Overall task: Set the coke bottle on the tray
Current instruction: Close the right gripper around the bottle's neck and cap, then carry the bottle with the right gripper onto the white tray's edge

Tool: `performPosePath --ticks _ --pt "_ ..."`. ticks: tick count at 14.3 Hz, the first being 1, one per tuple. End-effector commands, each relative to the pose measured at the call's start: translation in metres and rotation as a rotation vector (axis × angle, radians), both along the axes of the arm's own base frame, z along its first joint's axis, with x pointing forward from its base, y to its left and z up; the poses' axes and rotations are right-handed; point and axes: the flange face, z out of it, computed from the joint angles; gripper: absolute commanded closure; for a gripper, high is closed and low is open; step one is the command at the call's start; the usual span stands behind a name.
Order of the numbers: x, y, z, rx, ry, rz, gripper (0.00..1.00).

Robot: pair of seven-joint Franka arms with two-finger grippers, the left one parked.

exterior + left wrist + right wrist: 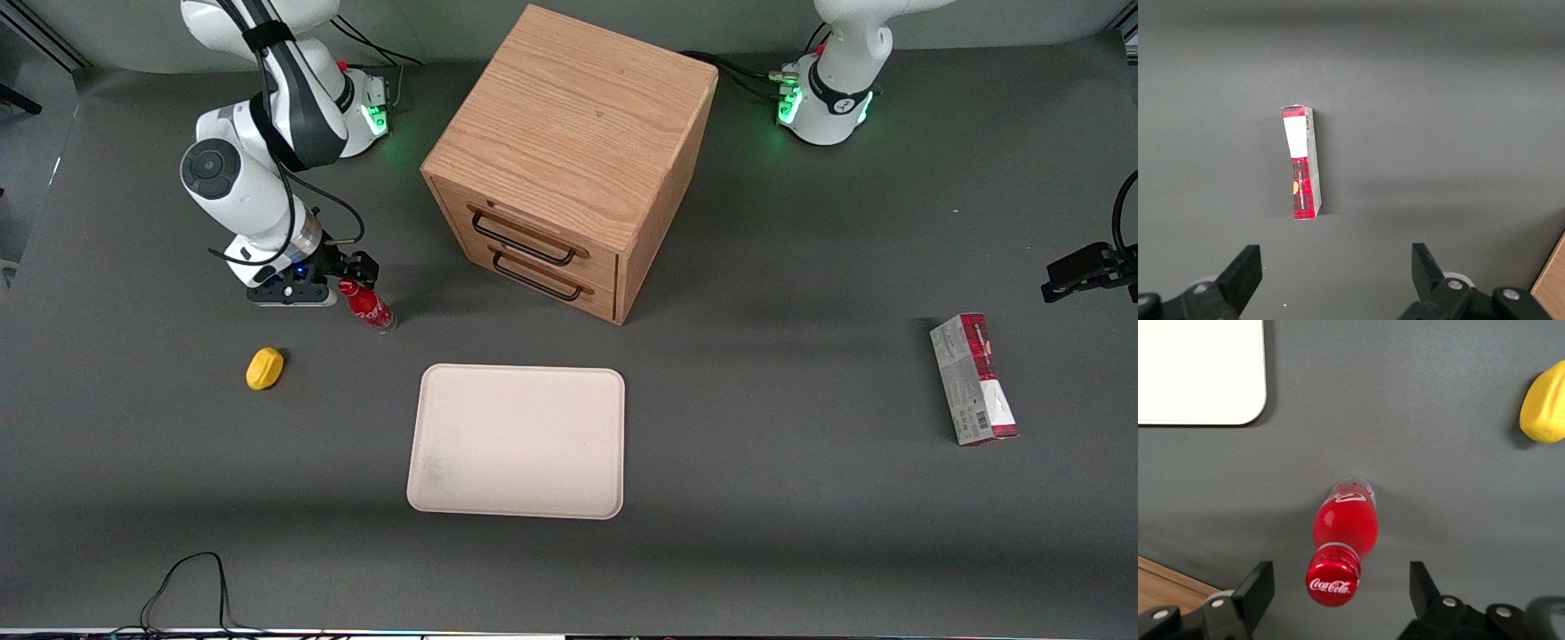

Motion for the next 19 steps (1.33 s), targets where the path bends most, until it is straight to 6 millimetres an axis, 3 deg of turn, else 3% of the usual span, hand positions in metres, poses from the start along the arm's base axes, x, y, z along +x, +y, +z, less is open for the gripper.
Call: performPosePath --ticks 1,3,5,6,10,12,19 --pt "-0.002 0.0 0.001 -0.012 -0.019 0.033 0.36" --pt "-0.003 0.0 -0.001 -0.013 -0.016 0.033 0.59" --pt "-0.003 0.001 0.0 -0.014 -0.016 0.036 0.91" --pt "-0.003 0.001 0.0 -0.014 -0.015 0.036 1.0" --pt "-0.001 0.004 0.004 -0.022 -0.023 0.044 1.0" --pt "0.004 0.006 0.02 -0.02 -0.029 0.039 1.0" --pt "0.085 0.019 0.178 -0.055 0.072 0.008 1.0"
